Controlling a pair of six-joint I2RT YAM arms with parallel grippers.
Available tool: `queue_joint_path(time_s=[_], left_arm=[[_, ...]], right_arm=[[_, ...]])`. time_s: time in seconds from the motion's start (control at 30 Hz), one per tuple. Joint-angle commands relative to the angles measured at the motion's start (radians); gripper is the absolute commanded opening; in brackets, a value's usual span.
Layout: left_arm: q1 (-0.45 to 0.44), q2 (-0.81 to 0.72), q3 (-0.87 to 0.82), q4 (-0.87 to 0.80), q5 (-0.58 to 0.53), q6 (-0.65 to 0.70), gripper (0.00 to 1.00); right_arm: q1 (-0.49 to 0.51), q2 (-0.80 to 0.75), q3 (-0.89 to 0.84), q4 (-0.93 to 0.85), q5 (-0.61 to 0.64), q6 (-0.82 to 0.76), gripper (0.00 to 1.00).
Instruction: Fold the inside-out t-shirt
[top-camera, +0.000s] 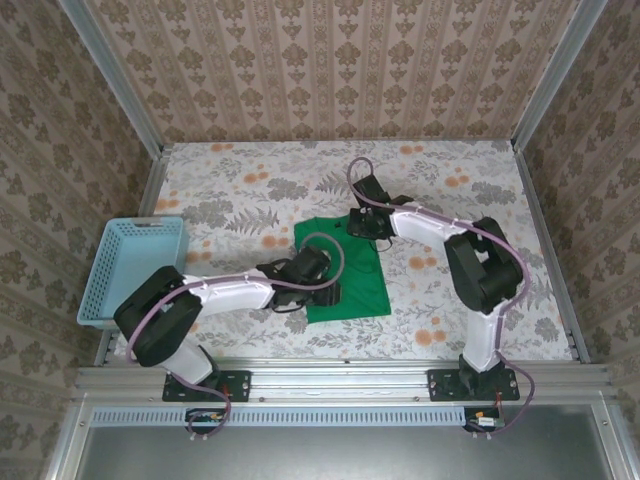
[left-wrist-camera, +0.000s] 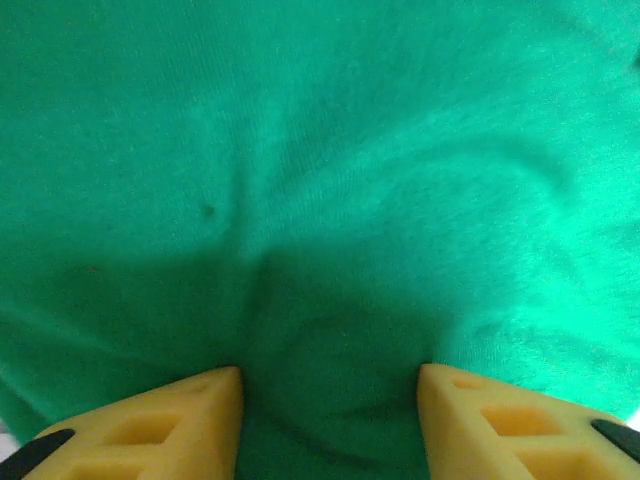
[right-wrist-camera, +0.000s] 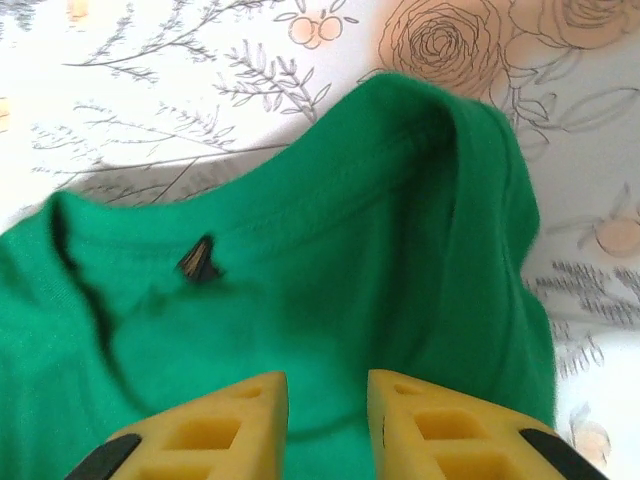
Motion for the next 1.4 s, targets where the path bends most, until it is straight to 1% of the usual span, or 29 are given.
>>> queue_joint_path(time_s=[0.0, 0.13, 0.27, 0.37, 0.47, 0.57, 0.7, 0.77, 0.83, 0.93, 1.1, 1.27, 1.37], left_arm=[[-0.033, 0.034, -0.039, 0.043, -0.028, -0.069, 0.5], [-0.068, 0.037, -0.052, 0.014, -0.04, -0.065, 0.5], [-0.071, -0.003, -0.062, -0.004, -0.063, -0.051, 0.51], [-0.07, -0.028, -0.048, -0.024, -0.075, -0.026, 0.52], [-0.049, -0.072, -0.01, -0.057, -0.08, 0.01, 0.54], [0.025, -0.145, 0.011, -0.072, -0.073, 0.03, 0.58], [0.187, -0.164, 0.042, -0.083, 0.004, 0.041, 0.62], [0.26, -0.127, 0.074, -0.11, 0.017, 0.036, 0.64], [0.324, -0.071, 0.107, -0.108, 0.033, 0.034, 0.66], [0.377, 0.026, 0.171, -0.086, 0.064, 0.041, 0.67], [0.408, 0.175, 0.279, -0.08, 0.061, 0.043, 0.67], [0.414, 0.274, 0.33, -0.05, 0.072, 0.035, 0.61], [0.415, 0.319, 0.348, -0.034, 0.079, 0.04, 0.57]], right_arm=[[-0.037, 0.112, 0.119, -0.059, -0.011, -0.043, 0.28], [-0.07, 0.231, 0.237, -0.093, -0.03, -0.058, 0.24], [-0.078, 0.237, 0.263, -0.083, -0.052, -0.076, 0.25], [-0.079, 0.191, 0.269, -0.101, -0.071, -0.103, 0.3], [-0.078, 0.098, 0.238, -0.107, -0.1, -0.135, 0.39], [-0.08, -0.014, 0.156, -0.095, -0.093, -0.159, 0.49], [-0.08, -0.101, 0.051, -0.076, -0.032, -0.176, 0.56], [-0.081, -0.108, 0.017, -0.07, 0.006, -0.181, 0.6], [-0.086, -0.089, 0.009, -0.071, 0.012, -0.183, 0.61], [-0.086, -0.058, 0.007, -0.058, 0.001, -0.189, 0.61], [-0.086, 0.01, 0.039, -0.067, 0.003, -0.194, 0.63], [-0.082, 0.066, 0.041, -0.051, -0.028, -0.183, 0.64], [-0.061, 0.1, 0.041, -0.043, -0.059, -0.17, 0.64]])
